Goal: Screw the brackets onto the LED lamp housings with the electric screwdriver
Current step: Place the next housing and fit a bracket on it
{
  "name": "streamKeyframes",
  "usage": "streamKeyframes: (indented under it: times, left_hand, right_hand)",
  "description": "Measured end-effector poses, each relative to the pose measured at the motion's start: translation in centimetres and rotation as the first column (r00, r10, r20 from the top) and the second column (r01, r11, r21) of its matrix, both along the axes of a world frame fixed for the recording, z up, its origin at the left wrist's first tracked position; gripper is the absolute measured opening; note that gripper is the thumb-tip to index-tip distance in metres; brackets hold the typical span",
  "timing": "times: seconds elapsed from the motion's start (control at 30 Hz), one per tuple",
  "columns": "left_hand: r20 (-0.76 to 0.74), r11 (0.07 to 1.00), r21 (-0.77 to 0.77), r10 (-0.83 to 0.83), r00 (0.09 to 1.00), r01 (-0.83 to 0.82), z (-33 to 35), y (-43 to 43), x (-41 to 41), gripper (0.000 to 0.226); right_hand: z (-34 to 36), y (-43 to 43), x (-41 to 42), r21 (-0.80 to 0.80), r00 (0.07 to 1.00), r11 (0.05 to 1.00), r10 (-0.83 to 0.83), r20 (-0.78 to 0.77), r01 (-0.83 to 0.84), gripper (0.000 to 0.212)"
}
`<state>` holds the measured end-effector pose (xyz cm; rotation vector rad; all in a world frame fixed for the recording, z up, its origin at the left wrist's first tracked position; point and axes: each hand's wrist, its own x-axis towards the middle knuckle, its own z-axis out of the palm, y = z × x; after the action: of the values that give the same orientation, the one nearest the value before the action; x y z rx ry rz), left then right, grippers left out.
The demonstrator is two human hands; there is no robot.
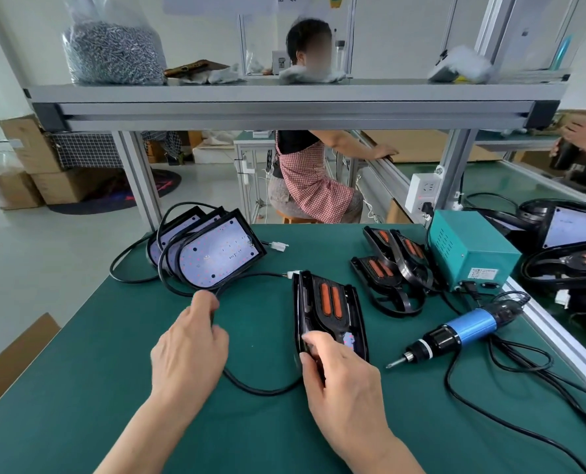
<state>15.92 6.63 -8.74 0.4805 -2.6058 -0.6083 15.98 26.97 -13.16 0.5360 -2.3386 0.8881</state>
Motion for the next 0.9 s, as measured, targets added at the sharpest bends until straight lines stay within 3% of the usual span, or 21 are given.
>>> streamKeyframes:
  times: [0.07,0.17,0.33,0.4,0.47,0.5,0.6,0.67,0.77,0.83,0.9]
  left_hand:
    - [-0.105,0.977,0.164,-0.123,0.987,0.139,0.6,1.6,-0.5,0.019]
    - [-0.128,0.811,0.51,-0.26,0.957,0.288,0.9,4.6,-1.9,0.012]
    - [0.02,0.809,0.552,-0.256,0.967,0.203,-1.0,6.7,-4.1,0.036]
    - [0.05,0.695,0.699,-0.284,0.957,0.17,-1.8,6.5,-4.3,0.04]
    - [0.003,0.505,0.848,-0.311,0.95,0.163,-2.6,6.5,-4.2,0.041]
    - [-0.028,0.458,0.872,-0.306,0.952,0.173,-3.1,6.4,-4.2,0.041]
    - [-0.108,0.486,0.843,-0.269,0.957,0.231,-4.0,6.3,-4.1,0.037]
    - [-0.139,0.523,0.813,-0.251,0.958,0.256,-4.5,6.3,-4.1,0.045]
    - [-0.193,0.51,0.807,-0.249,0.949,0.298,-5.2,6.4,-4.1,0.051]
    - [-0.198,0.523,0.796,-0.249,0.948,0.304,-5.6,6.4,-4.2,0.044]
    - [-0.193,0.543,0.783,-0.253,0.948,0.305,-5.9,6.3,-4.4,0.041]
  right_hand:
    - [-0.2,0.0,0.0,-0.015,1.0,1.0,-0.005,0.01,0.006,0.017]
    - [-0.2,-0.1,-0.1,0.006,1.0,1.0,-0.012,0.01,0.012,0.014]
    - [-0.1,0.1,-0.1,0.03,1.0,0.999,0.012,-0.027,-0.012,0.016]
    - [0.0,0.1,-0.1,0.054,0.996,0.998,0.022,-0.088,-0.018,0.016]
    - [0.1,-0.2,-0.2,0.087,0.991,0.996,0.019,-0.136,-0.007,0.016]
    - [0.1,-0.3,-0.2,0.106,0.989,0.994,0.016,-0.146,0.0,0.018]
    - [-0.3,-0.5,-0.3,0.069,0.99,0.998,0.012,-0.14,-0.002,0.019]
    - [-0.2,-0.3,-0.3,-0.06,0.988,0.996,0.056,-0.141,-0.065,0.006]
    - [0.9,0.8,-1.4,-0.258,0.992,0.963,0.044,-0.118,-0.073,0.007]
    - [1.7,2.0,-3.1,-0.319,0.999,0.947,-0.038,0.003,0.037,0.008]
    - [2.5,3.3,-5.2,-0.264,0.975,0.953,-0.096,0.2,0.148,0.017]
